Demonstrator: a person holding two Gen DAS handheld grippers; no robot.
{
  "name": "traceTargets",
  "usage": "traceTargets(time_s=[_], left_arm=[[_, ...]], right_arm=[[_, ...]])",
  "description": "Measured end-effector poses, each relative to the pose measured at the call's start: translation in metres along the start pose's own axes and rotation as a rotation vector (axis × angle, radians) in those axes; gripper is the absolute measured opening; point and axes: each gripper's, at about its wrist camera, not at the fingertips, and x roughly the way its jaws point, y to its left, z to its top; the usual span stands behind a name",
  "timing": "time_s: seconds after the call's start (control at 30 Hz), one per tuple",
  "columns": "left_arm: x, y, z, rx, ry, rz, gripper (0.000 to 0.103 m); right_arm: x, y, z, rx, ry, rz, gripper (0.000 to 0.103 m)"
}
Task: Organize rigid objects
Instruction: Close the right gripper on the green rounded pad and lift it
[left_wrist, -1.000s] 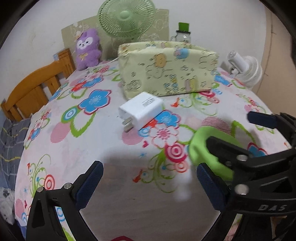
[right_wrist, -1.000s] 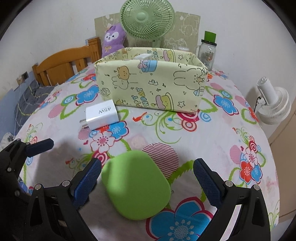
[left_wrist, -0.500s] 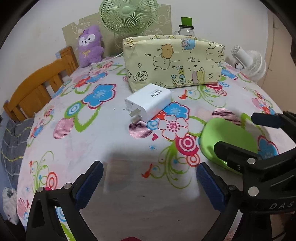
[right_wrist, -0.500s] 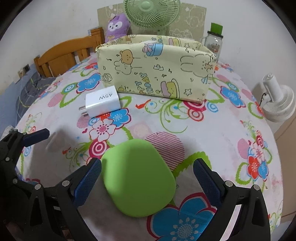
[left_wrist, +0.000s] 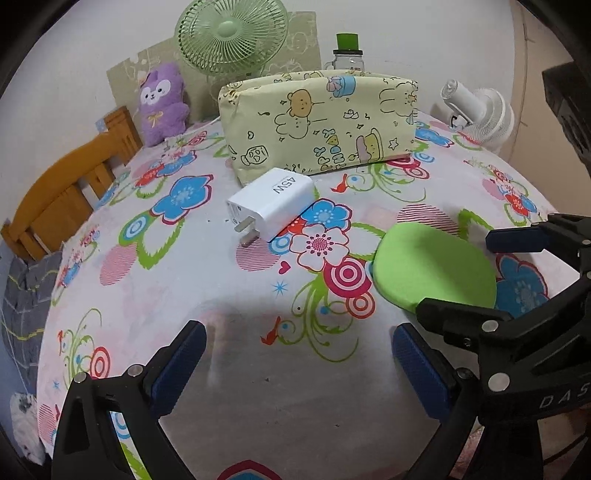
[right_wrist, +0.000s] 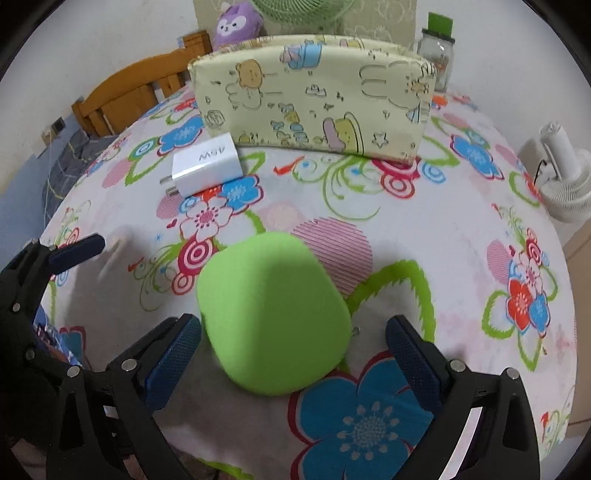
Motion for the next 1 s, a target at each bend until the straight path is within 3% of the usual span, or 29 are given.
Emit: traceTargets(time_s=[0.37, 0.47, 0.57, 0.67, 0.87, 1.0], left_arm=[[0.006, 0.011, 0.004, -0.063, 0.038, -0.016, 0.102], [0.009, 0.020, 0.005, -0.107, 0.053, -0.012, 0.102], [0.010, 0.026, 0.005, -0.133, 0.061, -0.039, 0.102], [0.010, 0.025, 0.006, -0.126, 0.060, -0.028, 0.102], [0.006, 0.013, 0.005, -0.058, 0.042, -0.017, 0.102], [0.000, 0.006, -0.001, -0.007, 0.049, -0.057, 0.102]], right_arm=[[0.005, 0.000, 0.010, 0.008, -0.018, 0.019, 0.100], [0.007, -0.002, 0.013, 0.022, -0.032, -0.007, 0.097], [0.007, -0.008, 0.018, 0.063, -0.067, -0.085, 0.095], [0.007, -0.011, 0.021, 0.081, -0.076, -0.105, 0.093], [0.001, 0.003, 0.017, -0.020, -0.073, -0.087, 0.093], [-0.003, 0.008, 0.010, -0.071, -0.061, -0.061, 0.093]])
